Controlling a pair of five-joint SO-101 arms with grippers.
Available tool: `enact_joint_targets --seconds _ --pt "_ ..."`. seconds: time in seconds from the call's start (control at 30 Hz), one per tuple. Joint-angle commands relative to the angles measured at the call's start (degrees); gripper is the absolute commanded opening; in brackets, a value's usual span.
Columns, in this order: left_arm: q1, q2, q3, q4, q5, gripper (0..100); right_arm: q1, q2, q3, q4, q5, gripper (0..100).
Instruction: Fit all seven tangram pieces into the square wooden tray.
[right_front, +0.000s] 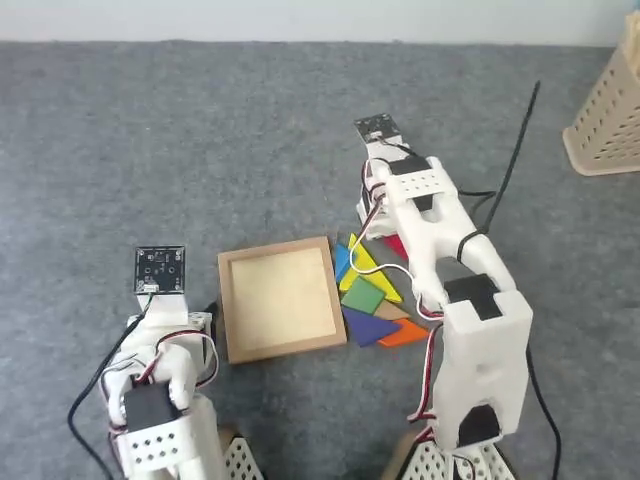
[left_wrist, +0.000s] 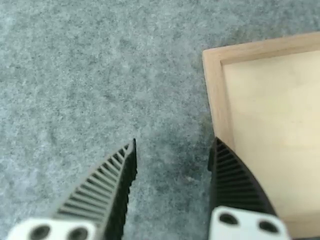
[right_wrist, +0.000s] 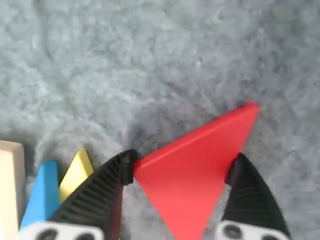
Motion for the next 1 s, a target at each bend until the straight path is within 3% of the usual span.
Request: enact_joint_targets --seconds 0.0,0.7,0.97 --pt "-0.3 -0.9 -0.2 0.2 0.5 23 -0.3 -0.1 -1.8 -0.5 -0.6 14.8" --pt "-0.3 -0.9 -0.2 0.2 0.5 23 -0.2 -0.9 -1.8 2.9 -3.1 14.5" --pt "-0.3 -0.9 -0.2 0.2 0.5 23 -0.2 -8.0 2.2 3.1 -3.3 14.5"
